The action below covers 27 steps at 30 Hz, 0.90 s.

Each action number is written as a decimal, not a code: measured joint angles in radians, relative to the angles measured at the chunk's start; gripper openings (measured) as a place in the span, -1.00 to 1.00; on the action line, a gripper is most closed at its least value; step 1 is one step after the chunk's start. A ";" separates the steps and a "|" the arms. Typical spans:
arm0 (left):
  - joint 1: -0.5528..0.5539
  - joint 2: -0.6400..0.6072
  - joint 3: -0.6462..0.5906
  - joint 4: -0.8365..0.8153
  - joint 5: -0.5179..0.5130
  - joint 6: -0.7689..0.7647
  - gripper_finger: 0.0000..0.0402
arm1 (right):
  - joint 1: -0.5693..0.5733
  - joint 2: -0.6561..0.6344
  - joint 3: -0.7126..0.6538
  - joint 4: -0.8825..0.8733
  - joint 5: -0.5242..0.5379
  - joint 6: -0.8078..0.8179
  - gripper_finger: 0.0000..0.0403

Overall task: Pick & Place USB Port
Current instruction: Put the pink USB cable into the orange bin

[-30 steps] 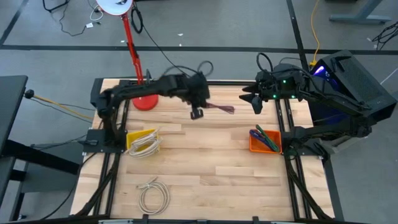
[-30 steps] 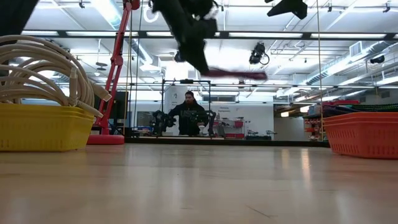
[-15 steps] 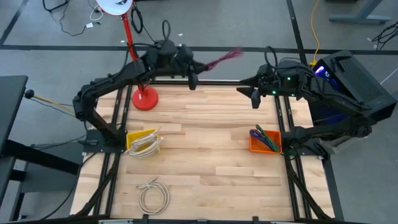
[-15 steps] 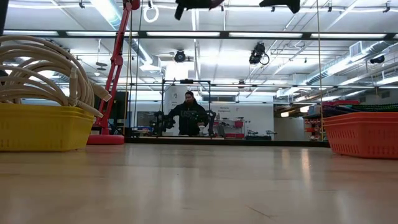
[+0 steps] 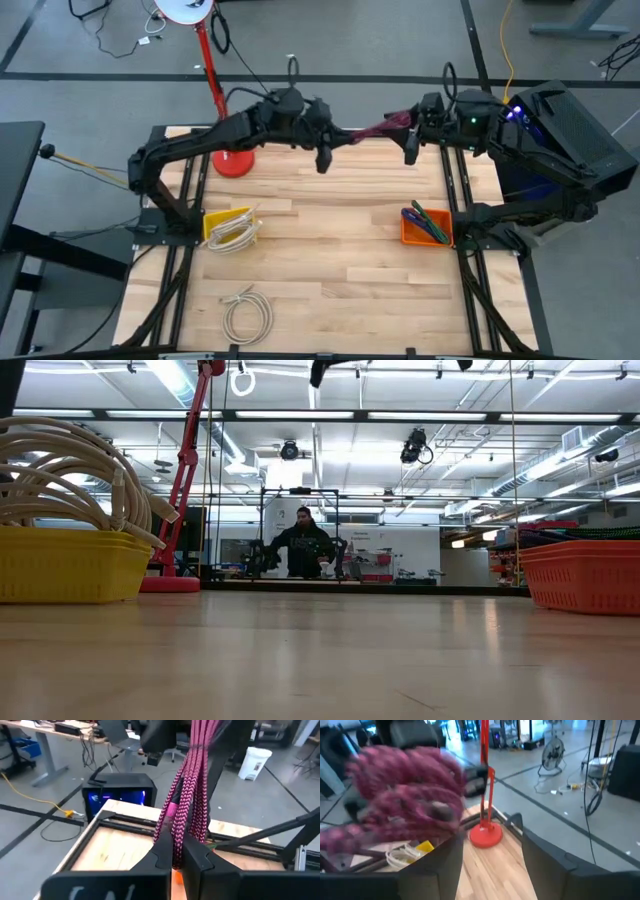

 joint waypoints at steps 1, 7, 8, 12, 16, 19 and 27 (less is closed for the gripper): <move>-0.004 0.012 0.000 0.015 -0.002 -0.006 -0.92 | 0.000 0.000 0.000 0.013 -0.001 0.000 0.01; -0.020 0.076 0.000 0.068 0.009 -0.024 -0.92 | 0.000 0.000 0.000 0.053 -0.007 0.000 0.01; -0.020 0.081 -0.001 0.064 0.009 -0.025 -0.92 | 0.000 0.000 0.000 0.054 -0.008 0.000 0.01; -0.004 0.092 -0.002 0.114 0.011 -0.035 -0.92 | 0.000 -0.001 0.001 0.030 -0.009 0.000 0.01; 0.032 0.064 -0.002 0.162 0.009 -0.041 -0.92 | 0.000 -0.005 0.001 -0.035 0.011 0.000 0.01; 0.063 0.039 0.000 0.157 0.001 -0.048 -0.92 | 0.000 -0.009 0.001 -0.049 0.007 0.000 0.01; 0.074 0.038 -0.001 0.143 0.000 -0.052 -0.92 | 0.000 -0.027 0.001 -0.001 0.008 -0.020 0.01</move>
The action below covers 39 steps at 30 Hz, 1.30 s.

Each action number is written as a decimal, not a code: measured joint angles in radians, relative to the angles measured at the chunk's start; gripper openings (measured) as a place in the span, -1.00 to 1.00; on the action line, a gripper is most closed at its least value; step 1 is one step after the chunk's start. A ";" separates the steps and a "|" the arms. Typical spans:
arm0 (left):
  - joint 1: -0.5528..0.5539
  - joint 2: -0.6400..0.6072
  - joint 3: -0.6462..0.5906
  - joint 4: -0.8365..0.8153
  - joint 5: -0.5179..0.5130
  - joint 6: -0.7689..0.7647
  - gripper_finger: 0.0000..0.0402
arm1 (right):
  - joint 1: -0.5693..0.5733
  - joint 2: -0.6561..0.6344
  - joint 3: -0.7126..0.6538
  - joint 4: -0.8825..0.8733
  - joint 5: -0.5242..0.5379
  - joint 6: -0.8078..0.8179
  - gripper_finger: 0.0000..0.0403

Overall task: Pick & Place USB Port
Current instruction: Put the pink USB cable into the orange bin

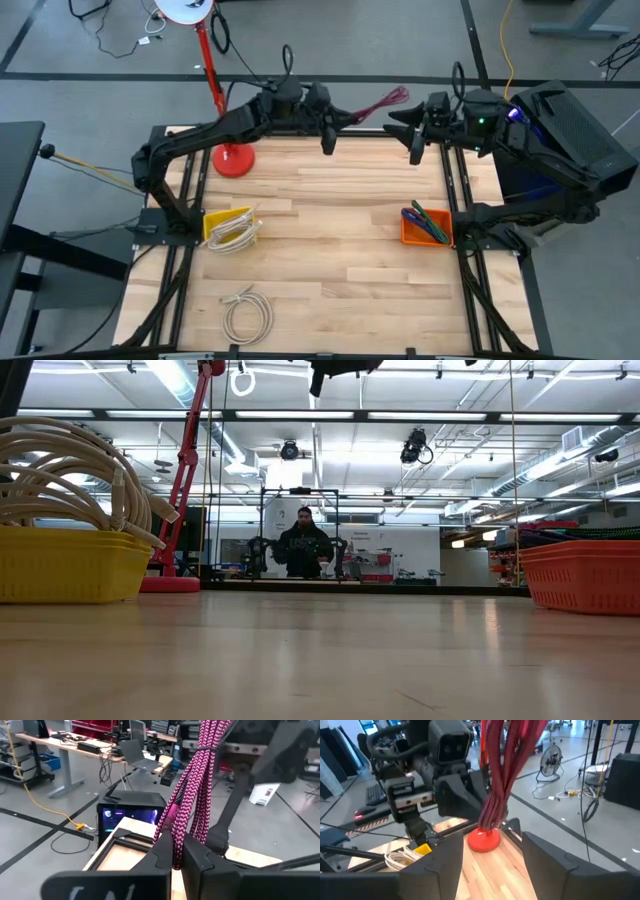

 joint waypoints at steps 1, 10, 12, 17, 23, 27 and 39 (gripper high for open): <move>-0.005 0.000 0.000 -0.001 0.000 0.000 -0.92 | 0.000 -0.002 0.000 0.004 0.000 -0.002 0.01; -0.048 0.017 0.001 0.005 -0.019 0.004 -0.93 | -0.007 -0.003 0.000 0.082 -0.008 -0.012 0.01; -0.058 0.029 0.000 0.000 -0.017 0.004 -0.93 | -0.006 -0.002 0.000 0.094 -0.010 -0.012 0.01; -0.076 0.041 0.000 0.005 -0.014 0.005 -0.93 | -0.006 -0.003 0.000 0.087 -0.018 -0.033 -0.08; -0.072 0.036 -0.001 0.010 -0.017 -0.012 -0.87 | -0.002 -0.003 0.000 0.062 -0.009 -0.072 -0.89; -0.075 0.035 -0.001 0.014 -0.013 -0.014 -0.92 | -0.001 -0.003 0.000 0.066 0.008 -0.071 -0.92; -0.074 0.032 0.000 0.026 0.040 -0.047 -0.46 | -0.001 -0.001 0.000 0.061 0.009 -0.082 -0.93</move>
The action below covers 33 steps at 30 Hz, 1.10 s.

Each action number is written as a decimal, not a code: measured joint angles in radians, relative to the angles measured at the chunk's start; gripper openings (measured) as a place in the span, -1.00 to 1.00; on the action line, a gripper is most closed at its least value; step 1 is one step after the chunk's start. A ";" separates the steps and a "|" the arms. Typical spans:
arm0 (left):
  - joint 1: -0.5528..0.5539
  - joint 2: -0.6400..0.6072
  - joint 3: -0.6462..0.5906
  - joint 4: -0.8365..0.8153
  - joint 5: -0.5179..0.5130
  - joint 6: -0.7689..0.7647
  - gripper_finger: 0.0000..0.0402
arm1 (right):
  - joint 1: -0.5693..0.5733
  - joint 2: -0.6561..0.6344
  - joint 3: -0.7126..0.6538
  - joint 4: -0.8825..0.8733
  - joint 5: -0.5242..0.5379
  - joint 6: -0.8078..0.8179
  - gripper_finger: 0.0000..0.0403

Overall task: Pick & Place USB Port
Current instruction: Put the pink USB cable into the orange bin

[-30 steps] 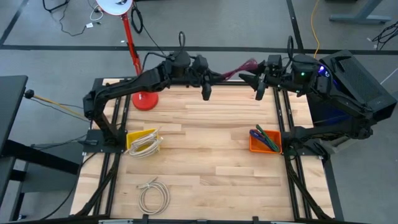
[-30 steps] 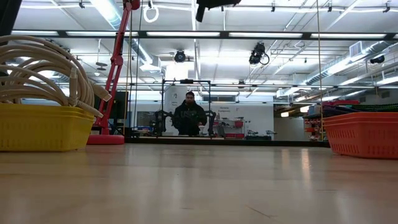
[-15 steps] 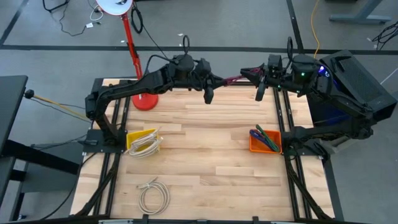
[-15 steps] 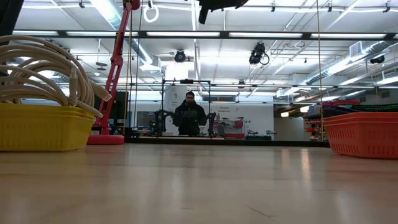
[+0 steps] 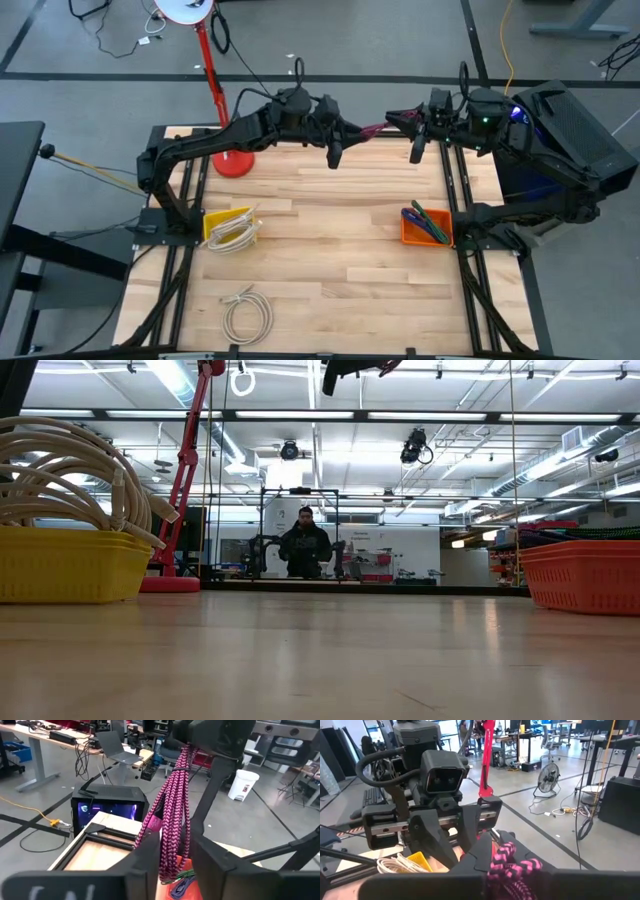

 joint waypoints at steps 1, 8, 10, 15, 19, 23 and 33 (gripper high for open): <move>0.001 0.000 0.000 0.001 -0.002 0.001 -0.42 | 0.000 0.000 0.000 -0.001 0.001 0.000 -0.93; 0.047 -0.004 0.001 -0.032 -0.004 0.000 -0.13 | -0.003 -0.004 0.000 -0.168 0.015 0.018 -0.93; 0.064 -0.005 0.001 -0.062 -0.008 -0.002 -0.08 | -0.009 -0.011 0.000 -0.260 0.048 0.021 -0.93; 0.086 -0.005 0.001 -0.125 -0.010 -0.005 -0.01 | -0.023 -0.030 0.000 -0.482 0.058 0.070 -0.93; 0.084 -0.005 0.001 -0.151 -0.009 -0.001 -0.02 | -0.025 -0.034 0.000 -0.700 0.004 0.121 -0.93; 0.078 -0.005 0.001 -0.153 -0.009 0.000 -0.04 | -0.021 -0.033 0.000 -0.883 -0.007 0.151 -0.93; 0.078 -0.004 0.001 -0.167 -0.010 0.032 -0.04 | 0.040 -0.038 -0.083 -0.896 -0.054 0.235 -0.93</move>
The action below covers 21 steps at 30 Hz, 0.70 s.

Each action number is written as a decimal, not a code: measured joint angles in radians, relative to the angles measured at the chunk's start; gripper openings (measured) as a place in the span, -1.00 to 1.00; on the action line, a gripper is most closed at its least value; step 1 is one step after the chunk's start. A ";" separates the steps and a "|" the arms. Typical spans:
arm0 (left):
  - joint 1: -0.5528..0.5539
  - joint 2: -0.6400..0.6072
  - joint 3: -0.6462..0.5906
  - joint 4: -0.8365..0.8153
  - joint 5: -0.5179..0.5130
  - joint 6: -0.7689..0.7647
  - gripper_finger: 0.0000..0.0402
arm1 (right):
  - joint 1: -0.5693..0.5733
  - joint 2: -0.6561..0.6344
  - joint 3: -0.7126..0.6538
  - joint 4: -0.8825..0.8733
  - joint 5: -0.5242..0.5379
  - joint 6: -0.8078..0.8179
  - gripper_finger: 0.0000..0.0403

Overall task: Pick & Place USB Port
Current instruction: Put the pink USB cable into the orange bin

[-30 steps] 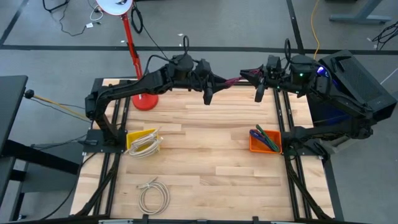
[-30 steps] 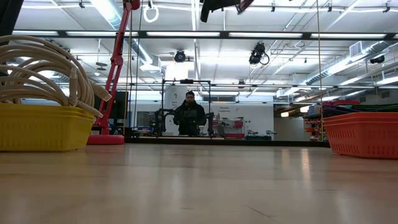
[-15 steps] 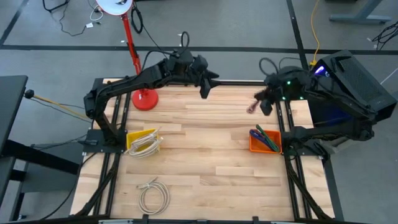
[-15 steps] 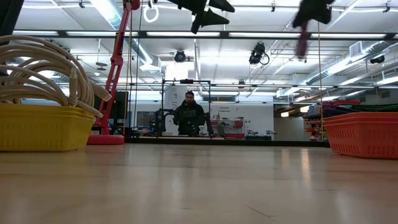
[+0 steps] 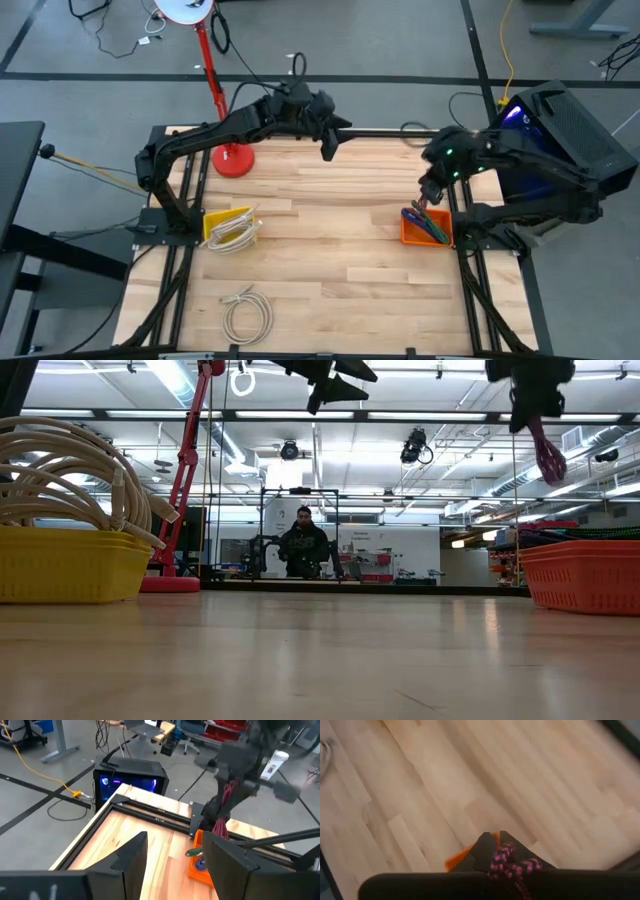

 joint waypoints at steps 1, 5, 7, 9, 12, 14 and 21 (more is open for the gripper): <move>0.000 0.000 0.000 -0.008 0.000 0.001 -0.04 | 0.009 -0.001 -0.035 0.017 -0.004 0.006 -0.93; 0.000 0.000 0.000 -0.040 0.000 0.008 -0.04 | 0.043 -0.003 -0.192 0.122 -0.021 0.033 -0.93; 0.001 0.000 0.000 -0.046 0.000 0.011 -0.04 | 0.052 -0.006 -0.245 0.172 -0.060 0.047 -0.93; 0.002 0.000 0.000 -0.052 0.000 0.022 -0.04 | 0.058 -0.014 -0.284 0.195 -0.070 0.051 -0.93; 0.002 0.000 0.000 -0.067 0.000 0.022 -0.04 | 0.068 -0.039 -0.319 0.206 -0.076 0.059 -0.93; 0.002 0.000 0.000 -0.076 0.000 0.024 -0.04 | 0.069 -0.071 -0.332 0.205 -0.075 0.065 -0.93; 0.002 0.000 0.000 -0.080 0.000 0.034 -0.04 | 0.069 -0.216 -0.381 0.202 -0.033 0.135 -0.93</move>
